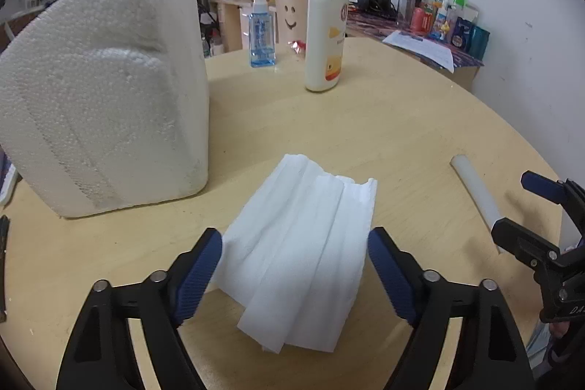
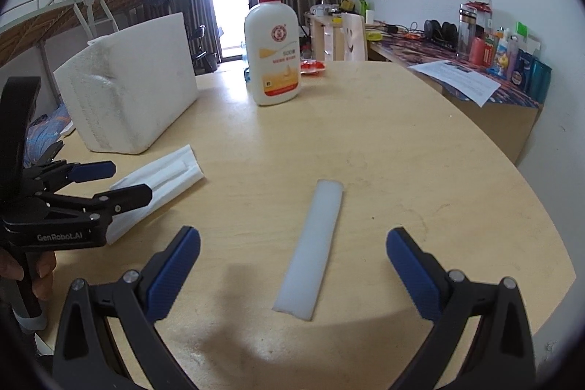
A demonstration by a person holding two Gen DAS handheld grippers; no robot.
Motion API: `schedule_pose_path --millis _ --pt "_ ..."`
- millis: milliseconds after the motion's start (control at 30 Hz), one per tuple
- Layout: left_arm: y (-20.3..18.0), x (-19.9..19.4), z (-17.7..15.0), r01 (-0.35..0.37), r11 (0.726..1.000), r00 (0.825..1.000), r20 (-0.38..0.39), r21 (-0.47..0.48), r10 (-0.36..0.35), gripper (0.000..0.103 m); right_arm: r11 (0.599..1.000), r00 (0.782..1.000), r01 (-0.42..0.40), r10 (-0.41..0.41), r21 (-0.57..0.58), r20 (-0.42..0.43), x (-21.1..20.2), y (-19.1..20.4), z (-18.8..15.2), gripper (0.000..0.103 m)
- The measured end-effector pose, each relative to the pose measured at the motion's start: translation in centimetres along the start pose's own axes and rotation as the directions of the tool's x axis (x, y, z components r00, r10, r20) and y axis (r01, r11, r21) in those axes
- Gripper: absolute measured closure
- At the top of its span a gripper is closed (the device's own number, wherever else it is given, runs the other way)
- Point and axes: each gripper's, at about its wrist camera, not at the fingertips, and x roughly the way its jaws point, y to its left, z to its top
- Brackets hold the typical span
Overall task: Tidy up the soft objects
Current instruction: 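Move the left tool to the white tissues while the right tool approaches the white stick, then close the left tool on the tissues while the right tool closes on the white stick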
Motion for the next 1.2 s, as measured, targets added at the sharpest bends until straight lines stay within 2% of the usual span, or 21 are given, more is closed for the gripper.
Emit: schedule_pose_path --millis 200,267,367,533,600,667,767,867,933,967,1033,1200 --pt "-0.1 1.2 0.0 0.003 1.0 0.998 -0.061 0.015 -0.002 0.036 1.0 1.0 0.003 -0.003 0.002 -0.025 0.6 -0.3 0.0 0.0" --pt "-0.2 1.2 0.0 -0.012 0.999 0.998 -0.063 0.032 0.014 0.037 1.0 0.999 0.011 -0.011 -0.004 -0.032 0.6 -0.3 0.0 0.0" --pt "-0.2 1.1 0.1 0.005 0.999 0.998 -0.065 0.044 -0.002 0.044 1.0 0.999 0.025 -0.025 -0.014 -0.041 0.6 -0.2 0.0 0.0" --pt "-0.5 0.9 0.0 0.04 0.997 0.998 -0.05 0.066 -0.037 0.09 0.998 0.997 0.058 -0.058 -0.017 -0.044 0.2 -0.2 0.0 0.0" --pt "-0.3 0.9 -0.1 0.067 0.996 0.997 -0.049 0.053 -0.064 0.096 0.997 0.996 0.075 -0.076 -0.018 -0.049 0.1 -0.1 -0.1 0.0" --pt "0.1 0.5 -0.2 0.116 0.993 0.993 -0.037 0.031 -0.114 0.096 0.997 0.996 0.079 -0.08 -0.019 -0.049 0.1 0.0 -0.2 0.0" --pt "0.2 0.1 -0.2 0.139 0.99 0.99 -0.018 0.023 -0.139 0.096 0.996 0.994 0.093 -0.093 -0.016 -0.06 0.3 0.1 -0.3 0.003" --pt "0.2 -0.5 -0.3 0.169 0.986 0.986 0.006 0.015 -0.169 0.096 0.994 0.991 0.105 -0.107 -0.032 -0.077 0.5 0.4 -0.5 0.013" --pt "0.2 -0.7 -0.3 0.169 0.986 0.985 0.018 0.011 -0.169 0.096 0.992 0.988 0.116 -0.12 -0.038 -0.097 0.9 0.5 -0.5 0.028" --pt "0.2 -0.7 -0.3 0.17 0.985 0.985 0.023 0.009 -0.17 0.096 0.992 0.987 0.117 -0.121 -0.04 -0.103 1.1 0.6 -0.6 0.029" --pt "0.3 -0.9 -0.4 0.175 0.984 0.984 0.029 0.008 -0.176 0.096 0.992 0.985 0.121 -0.124 -0.035 -0.118 1.5 0.5 -0.7 0.042" --pt "0.3 -1.0 -0.5 0.176 0.984 0.983 0.043 0.009 -0.177 0.096 0.992 0.983 0.123 -0.127 -0.036 -0.13 1.5 0.7 -0.7 0.052"
